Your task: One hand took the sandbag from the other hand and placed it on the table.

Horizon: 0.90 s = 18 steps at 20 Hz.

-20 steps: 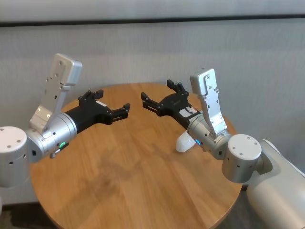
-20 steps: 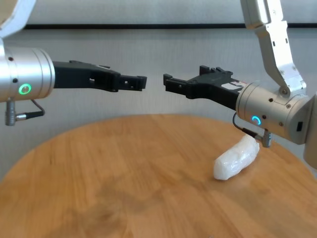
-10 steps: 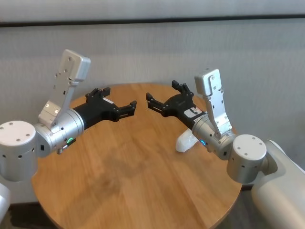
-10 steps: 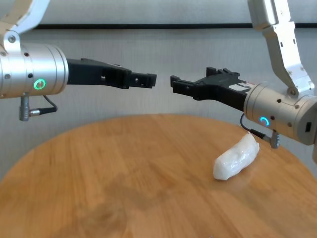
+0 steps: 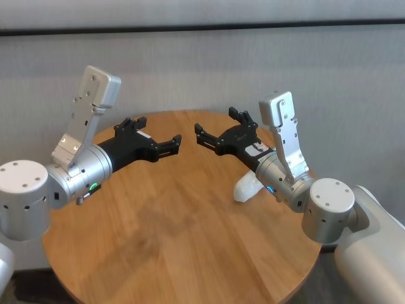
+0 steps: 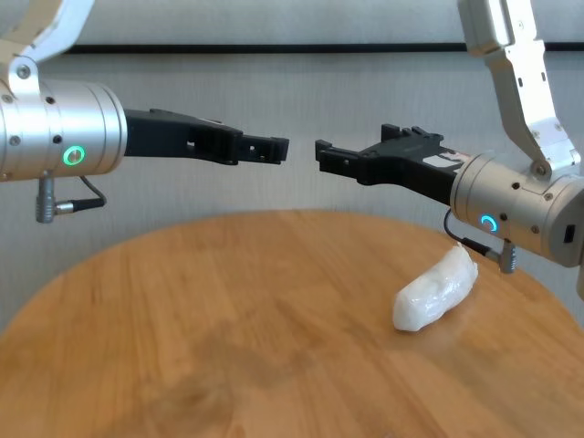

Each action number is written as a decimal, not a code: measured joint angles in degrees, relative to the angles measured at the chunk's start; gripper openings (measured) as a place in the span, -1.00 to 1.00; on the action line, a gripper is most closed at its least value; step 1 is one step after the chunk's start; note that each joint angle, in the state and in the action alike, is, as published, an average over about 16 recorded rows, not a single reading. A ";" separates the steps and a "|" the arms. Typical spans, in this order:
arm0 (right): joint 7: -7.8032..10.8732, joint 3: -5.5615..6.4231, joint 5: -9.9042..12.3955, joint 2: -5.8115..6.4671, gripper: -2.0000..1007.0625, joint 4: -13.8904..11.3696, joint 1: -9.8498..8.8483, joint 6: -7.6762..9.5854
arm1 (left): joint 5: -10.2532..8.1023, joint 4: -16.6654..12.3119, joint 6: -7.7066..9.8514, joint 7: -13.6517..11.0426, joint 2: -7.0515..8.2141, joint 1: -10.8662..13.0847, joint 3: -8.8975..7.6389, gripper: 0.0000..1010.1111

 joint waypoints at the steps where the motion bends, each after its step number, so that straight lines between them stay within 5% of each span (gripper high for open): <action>1: -0.01 -0.01 0.01 0.00 0.99 0.00 0.00 0.00 | 0.00 -0.01 -0.03 -0.02 0.01 0.01 0.00 0.98; 18: -0.15 -0.13 0.11 0.01 0.99 0.02 0.04 -0.11 | -0.09 -0.06 -0.43 -0.25 0.11 0.13 -0.03 0.98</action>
